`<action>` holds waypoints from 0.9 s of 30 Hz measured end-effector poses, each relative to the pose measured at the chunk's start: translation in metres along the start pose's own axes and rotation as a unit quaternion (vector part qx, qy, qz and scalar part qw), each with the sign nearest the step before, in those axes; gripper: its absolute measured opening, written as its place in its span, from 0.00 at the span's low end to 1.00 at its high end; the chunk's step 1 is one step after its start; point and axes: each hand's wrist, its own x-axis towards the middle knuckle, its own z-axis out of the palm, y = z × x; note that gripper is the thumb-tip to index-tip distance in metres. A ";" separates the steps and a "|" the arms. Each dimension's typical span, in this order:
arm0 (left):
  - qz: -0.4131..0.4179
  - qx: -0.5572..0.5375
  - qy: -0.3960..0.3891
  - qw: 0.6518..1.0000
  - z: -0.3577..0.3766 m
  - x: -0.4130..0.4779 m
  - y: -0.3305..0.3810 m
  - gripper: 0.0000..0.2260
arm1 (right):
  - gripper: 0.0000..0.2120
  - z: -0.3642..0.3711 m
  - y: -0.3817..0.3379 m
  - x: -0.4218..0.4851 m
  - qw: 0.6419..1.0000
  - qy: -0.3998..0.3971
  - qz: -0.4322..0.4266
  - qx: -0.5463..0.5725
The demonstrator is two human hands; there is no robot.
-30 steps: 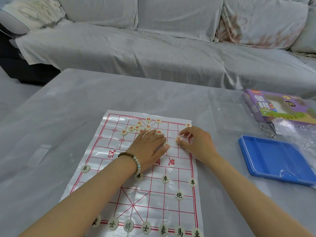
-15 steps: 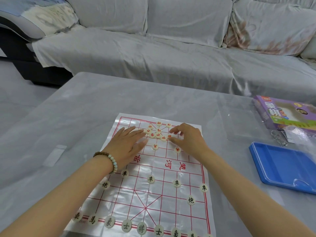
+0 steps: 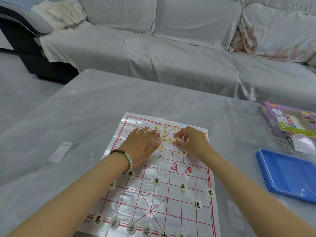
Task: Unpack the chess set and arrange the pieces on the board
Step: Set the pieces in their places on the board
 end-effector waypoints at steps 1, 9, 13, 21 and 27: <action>0.003 0.001 0.000 1.000 0.001 0.002 0.001 0.23 | 0.11 -0.001 0.000 0.000 1.000 -0.001 -0.002 0.000; 0.008 0.007 -0.001 1.000 0.004 0.009 0.008 0.23 | 0.13 -0.001 0.002 0.000 0.999 0.008 -0.002 0.040; 0.010 0.003 0.003 1.000 0.004 0.010 0.013 0.22 | 0.11 0.002 -0.001 0.002 0.999 0.019 0.004 0.051; 0.025 0.006 0.001 1.000 0.006 0.024 0.018 0.23 | 0.10 -0.010 0.018 0.006 0.998 0.053 0.013 0.011; 0.046 0.076 -0.005 0.996 0.001 0.054 0.023 0.24 | 0.11 -0.012 0.029 0.017 0.993 0.072 0.032 -0.084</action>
